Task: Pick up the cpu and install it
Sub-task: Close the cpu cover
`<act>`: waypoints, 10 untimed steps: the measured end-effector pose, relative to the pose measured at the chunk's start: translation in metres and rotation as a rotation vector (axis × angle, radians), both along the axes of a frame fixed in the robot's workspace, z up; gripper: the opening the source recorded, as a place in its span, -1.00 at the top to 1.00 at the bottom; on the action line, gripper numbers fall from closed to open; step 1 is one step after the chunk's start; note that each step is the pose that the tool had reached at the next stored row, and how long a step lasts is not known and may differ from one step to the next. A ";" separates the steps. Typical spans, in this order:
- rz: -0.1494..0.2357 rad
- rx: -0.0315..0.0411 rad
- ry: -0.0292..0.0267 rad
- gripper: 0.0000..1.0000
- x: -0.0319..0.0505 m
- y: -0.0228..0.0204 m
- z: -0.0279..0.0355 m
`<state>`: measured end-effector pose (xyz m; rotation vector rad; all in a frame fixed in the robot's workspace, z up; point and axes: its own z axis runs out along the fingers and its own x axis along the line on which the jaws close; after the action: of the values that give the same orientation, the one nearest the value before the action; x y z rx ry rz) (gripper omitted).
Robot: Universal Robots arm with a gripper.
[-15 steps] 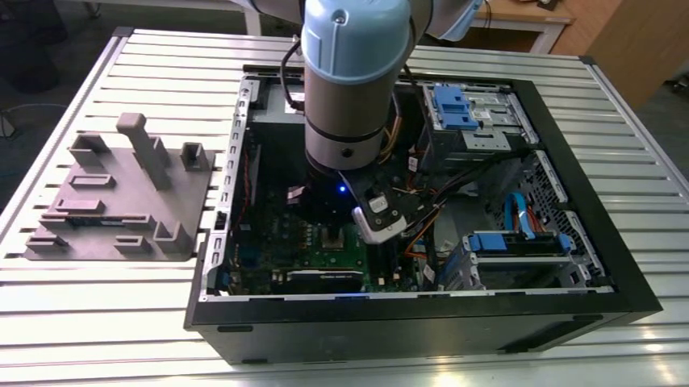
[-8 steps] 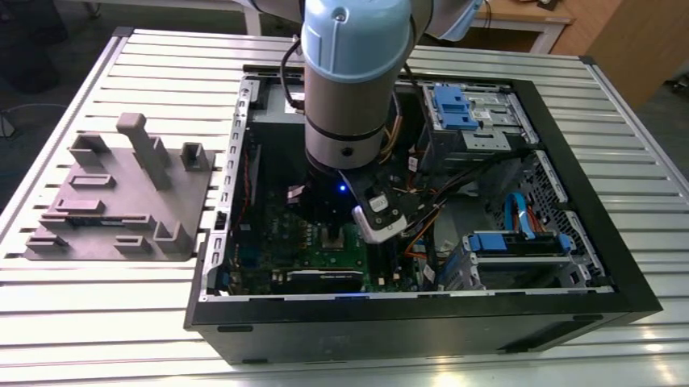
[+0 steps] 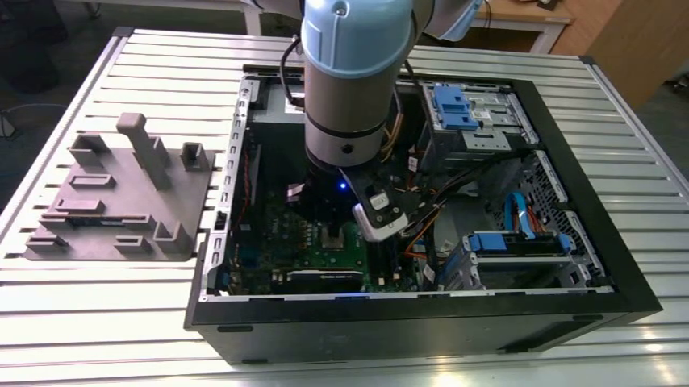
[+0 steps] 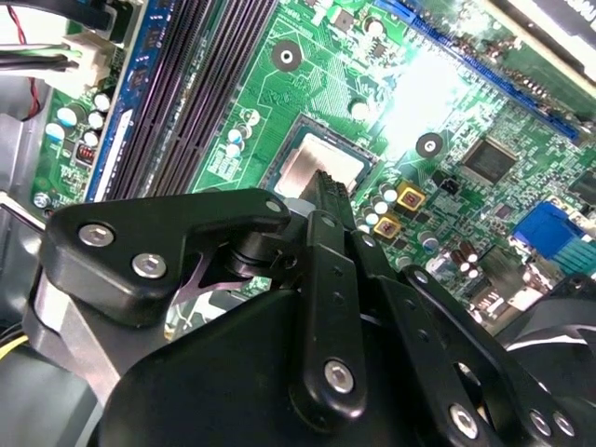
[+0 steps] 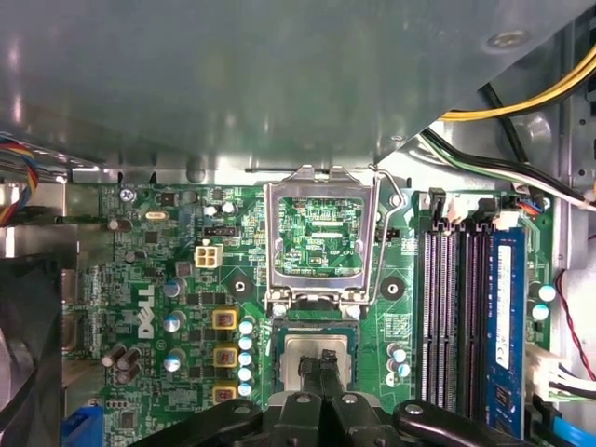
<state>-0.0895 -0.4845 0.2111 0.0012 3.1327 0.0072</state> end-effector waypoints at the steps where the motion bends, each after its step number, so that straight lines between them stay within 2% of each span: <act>1: 0.000 0.0001 -0.0001 0.80 0.0000 0.0000 0.0003; 10: 0.000 -0.0004 0.0002 0.80 0.0000 0.0000 0.0016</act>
<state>-0.0895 -0.4845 0.2127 0.0012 3.1329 0.0066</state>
